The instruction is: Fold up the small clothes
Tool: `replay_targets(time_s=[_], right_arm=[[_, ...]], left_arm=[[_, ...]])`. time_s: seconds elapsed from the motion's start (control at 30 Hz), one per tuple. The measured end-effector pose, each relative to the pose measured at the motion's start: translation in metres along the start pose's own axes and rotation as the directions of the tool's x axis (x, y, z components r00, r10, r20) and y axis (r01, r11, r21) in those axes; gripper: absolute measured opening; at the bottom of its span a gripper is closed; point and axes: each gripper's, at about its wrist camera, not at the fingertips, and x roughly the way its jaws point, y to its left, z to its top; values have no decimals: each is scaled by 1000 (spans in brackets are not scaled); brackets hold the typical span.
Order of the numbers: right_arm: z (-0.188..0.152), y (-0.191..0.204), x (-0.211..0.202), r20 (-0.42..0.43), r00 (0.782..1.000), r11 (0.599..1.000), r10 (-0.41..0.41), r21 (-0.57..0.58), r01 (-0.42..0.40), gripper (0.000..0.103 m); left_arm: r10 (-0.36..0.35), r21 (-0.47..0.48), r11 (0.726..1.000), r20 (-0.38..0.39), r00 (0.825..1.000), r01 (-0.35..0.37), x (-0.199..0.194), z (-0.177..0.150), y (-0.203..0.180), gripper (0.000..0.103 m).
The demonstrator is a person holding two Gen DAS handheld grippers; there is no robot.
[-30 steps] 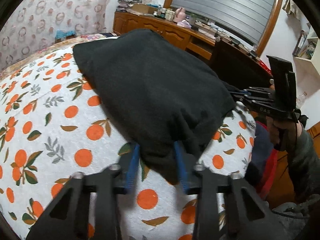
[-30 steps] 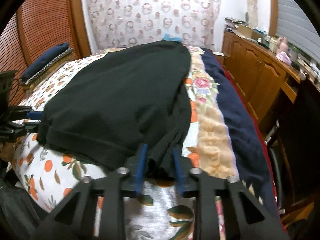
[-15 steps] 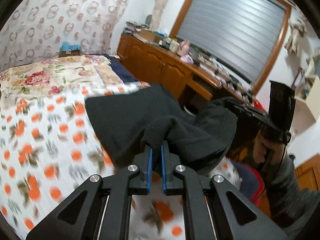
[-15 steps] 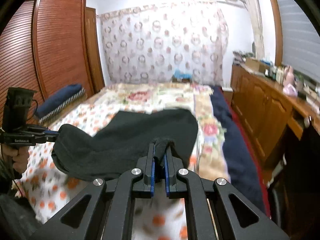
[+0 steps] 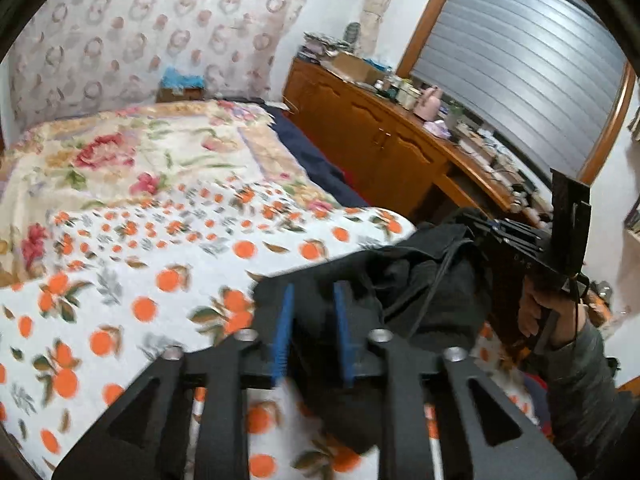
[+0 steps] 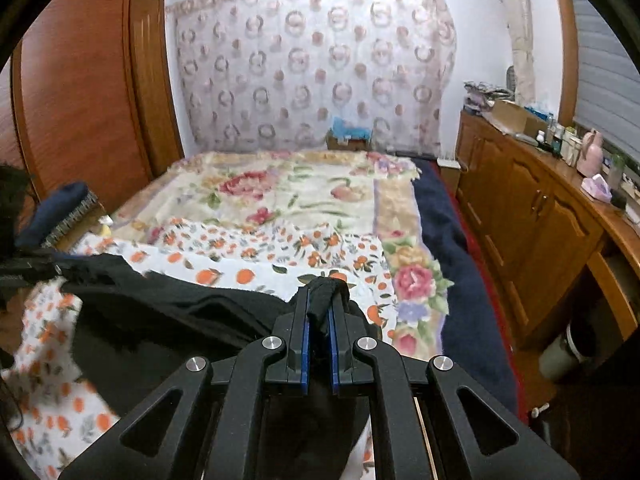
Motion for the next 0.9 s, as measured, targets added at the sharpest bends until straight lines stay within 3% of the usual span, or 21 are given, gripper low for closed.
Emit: replay_targets(time_s=[0.03, 0.1, 0.17, 0.27, 0.3, 0.4, 0.5, 0.7, 0.8, 0.9], right_arm=[[1, 0, 6, -11, 1000, 1000, -4, 2, 5, 7], [8, -1, 11, -13, 1000, 1000, -11, 18, 11, 7], [16, -4, 3, 2, 999, 999, -37, 33, 37, 25], [22, -7, -14, 41, 997, 996, -63, 60, 61, 45], [18, -5, -20, 48, 997, 997, -59, 58, 57, 48], [3, 1, -36, 46, 998, 999, -31, 31, 29, 52], [-13, 10, -30, -14, 1000, 1000, 25, 3, -25, 58], [-24, 15, 5, -130, 990, 998, 49, 35, -45, 59], [-22, 18, 16, -170, 985, 1000, 18, 4, -18, 62], [-16, 16, 18, -180, 983, 1000, 16, 25, -12, 70]], left_arm=[[5, 2, 1000, 8, 1000, -5, 0, 1, 2, 41], [0, 6, 1000, 7, 1000, 0, -1, 1, 6, 47], [-4, 9, 1000, -3, 1000, 4, -2, -1, 9, 56], [-16, 9, 1000, -15, 1000, 16, -2, -8, 9, 72], [-22, 11, 1000, -23, 999, 23, -1, -10, 8, 74], [-33, 28, 999, -49, 998, 35, 7, -12, 4, 77], [-21, 23, 999, -91, 996, 23, 26, -13, 3, 78], [-14, -21, 1000, -152, 988, 11, 61, -8, 11, 78], [-34, -31, 999, -158, 987, 30, 69, -5, 13, 78], [-60, -56, 997, -144, 988, 52, 72, -2, 16, 78]])
